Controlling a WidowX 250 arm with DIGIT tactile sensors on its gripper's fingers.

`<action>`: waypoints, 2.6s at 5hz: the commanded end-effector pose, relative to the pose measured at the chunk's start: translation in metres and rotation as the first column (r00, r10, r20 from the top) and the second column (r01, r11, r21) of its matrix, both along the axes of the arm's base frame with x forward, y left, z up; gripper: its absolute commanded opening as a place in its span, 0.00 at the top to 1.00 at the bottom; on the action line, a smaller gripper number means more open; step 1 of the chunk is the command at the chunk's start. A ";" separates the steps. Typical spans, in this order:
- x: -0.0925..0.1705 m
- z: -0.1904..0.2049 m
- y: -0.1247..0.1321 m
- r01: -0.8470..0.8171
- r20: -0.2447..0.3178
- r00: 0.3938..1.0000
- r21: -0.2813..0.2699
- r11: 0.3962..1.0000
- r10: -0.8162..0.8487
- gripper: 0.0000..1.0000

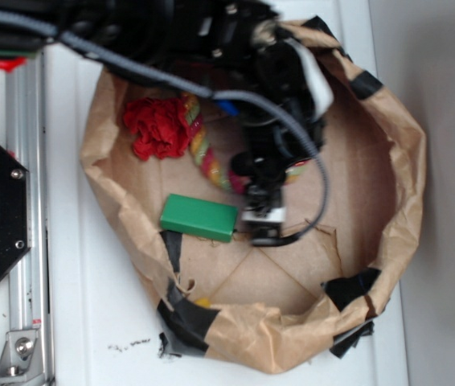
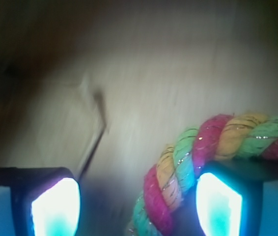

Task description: Grab the green block.

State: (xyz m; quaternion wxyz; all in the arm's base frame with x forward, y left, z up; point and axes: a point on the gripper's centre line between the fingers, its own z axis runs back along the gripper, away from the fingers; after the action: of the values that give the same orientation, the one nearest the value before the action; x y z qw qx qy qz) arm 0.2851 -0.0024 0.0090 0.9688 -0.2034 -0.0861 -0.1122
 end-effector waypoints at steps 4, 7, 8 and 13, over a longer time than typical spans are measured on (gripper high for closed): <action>-0.057 0.088 -0.025 0.139 0.006 0.990 0.113 0.984 -0.140 0.00; -0.072 0.044 -0.042 0.159 -0.085 0.985 0.148 0.976 -0.148 0.00; -0.057 0.017 -0.040 0.160 -0.088 0.985 0.139 0.977 -0.149 0.00; -0.022 0.048 -0.014 0.030 -0.013 1.000 0.191 0.981 -0.028 1.00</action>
State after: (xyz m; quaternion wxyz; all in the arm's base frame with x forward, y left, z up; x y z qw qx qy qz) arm 0.2545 -0.0120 0.0381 0.9832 -0.1224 -0.0296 -0.1324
